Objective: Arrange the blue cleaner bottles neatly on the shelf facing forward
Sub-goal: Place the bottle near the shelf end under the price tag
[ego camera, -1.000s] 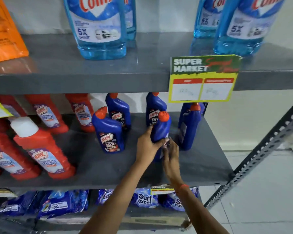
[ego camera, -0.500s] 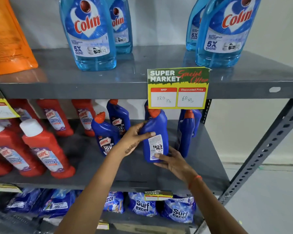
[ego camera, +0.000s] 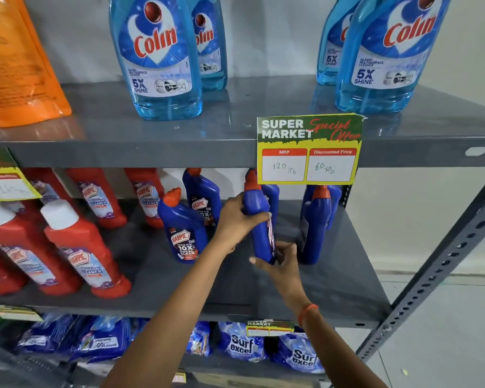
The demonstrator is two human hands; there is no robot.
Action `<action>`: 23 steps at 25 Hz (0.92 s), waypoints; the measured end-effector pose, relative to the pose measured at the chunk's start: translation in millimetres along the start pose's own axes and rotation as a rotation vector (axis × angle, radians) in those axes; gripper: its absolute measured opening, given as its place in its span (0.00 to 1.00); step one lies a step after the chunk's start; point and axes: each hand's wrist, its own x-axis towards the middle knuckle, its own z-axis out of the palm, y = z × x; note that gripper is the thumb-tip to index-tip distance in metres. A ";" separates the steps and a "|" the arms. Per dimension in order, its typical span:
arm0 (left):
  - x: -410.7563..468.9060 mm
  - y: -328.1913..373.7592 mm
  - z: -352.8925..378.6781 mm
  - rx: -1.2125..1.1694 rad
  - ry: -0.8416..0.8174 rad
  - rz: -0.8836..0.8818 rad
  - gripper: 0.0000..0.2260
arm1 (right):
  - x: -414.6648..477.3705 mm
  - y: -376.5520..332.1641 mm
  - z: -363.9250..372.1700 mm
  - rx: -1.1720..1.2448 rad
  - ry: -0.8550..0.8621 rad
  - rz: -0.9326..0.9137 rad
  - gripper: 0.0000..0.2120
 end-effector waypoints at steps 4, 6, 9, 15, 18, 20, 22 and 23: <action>3.8 -12.1 -19.9 -0.154 -0.208 0.003 0.21 | 17.6 -3.0 -13.1 -0.103 -0.214 0.064 0.37; 5.8 -19.3 -23.4 -0.199 -0.281 -0.013 0.23 | 24.0 -2.8 -10.1 -0.160 -0.189 0.080 0.38; 9.8 -30.3 -25.3 -0.209 -0.278 -0.016 0.24 | 25.4 2.8 0.3 -0.188 -0.084 0.071 0.37; 12.1 -48.0 -31.8 -0.229 -0.227 -0.056 0.26 | 31.2 8.1 9.1 -0.216 -0.054 0.049 0.35; 6.6 -50.8 -29.3 -0.201 -0.185 -0.053 0.27 | 31.5 10.9 8.3 -0.229 -0.082 0.043 0.35; 3.0 -51.1 -25.0 -0.184 -0.169 -0.035 0.27 | 30.6 12.4 7.5 -0.219 -0.085 0.037 0.35; -0.8 -49.5 -22.5 -0.161 -0.165 -0.019 0.28 | 28.7 11.4 7.6 -0.218 -0.087 0.025 0.34; -2.9 -48.7 -21.1 -0.128 -0.163 -0.008 0.31 | 27.8 10.1 8.0 -0.220 -0.090 0.022 0.34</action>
